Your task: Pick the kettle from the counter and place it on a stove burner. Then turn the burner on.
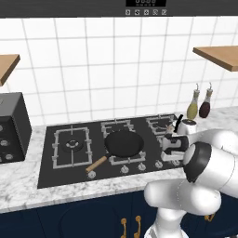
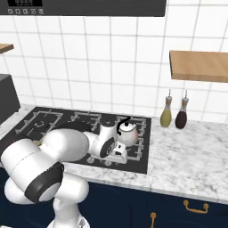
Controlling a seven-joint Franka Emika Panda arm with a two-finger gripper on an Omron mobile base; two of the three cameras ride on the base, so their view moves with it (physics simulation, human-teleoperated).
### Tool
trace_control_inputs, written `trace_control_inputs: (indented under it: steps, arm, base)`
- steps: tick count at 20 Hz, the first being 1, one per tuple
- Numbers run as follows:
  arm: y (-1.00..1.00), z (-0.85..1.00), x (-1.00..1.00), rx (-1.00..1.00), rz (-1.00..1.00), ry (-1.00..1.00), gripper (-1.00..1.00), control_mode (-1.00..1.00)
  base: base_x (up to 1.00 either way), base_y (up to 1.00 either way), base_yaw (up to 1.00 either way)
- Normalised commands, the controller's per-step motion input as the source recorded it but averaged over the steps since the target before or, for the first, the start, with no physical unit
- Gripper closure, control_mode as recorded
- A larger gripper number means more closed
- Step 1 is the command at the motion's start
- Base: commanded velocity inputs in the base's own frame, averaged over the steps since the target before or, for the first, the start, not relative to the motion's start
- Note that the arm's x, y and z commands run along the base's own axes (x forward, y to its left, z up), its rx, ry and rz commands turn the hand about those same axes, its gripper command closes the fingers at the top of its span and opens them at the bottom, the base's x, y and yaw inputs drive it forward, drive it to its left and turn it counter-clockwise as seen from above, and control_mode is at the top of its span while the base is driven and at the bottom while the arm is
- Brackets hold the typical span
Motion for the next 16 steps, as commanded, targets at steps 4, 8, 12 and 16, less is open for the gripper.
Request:
trace_control_inputs:
  steps: [4,8,12,16]
  arm:
    - [0.0,-0.08,0.03,0.0,0.0,-0.04,1.0,-1.0]
    - [0.0,0.0,0.0,0.0,0.0,0.0,1.0,-1.0]
    - [0.0,0.01,-0.04,0.0,0.01,0.0,1.0,-1.0]
    - [0.0,0.13,-0.21,-0.02,0.27,-0.05,1.0,-1.0]
  base:
    - [0.0,0.0,0.0]
    - [0.0,0.0,0.0]
    - [0.0,0.0,0.0]
    - [0.0,0.0,0.0]
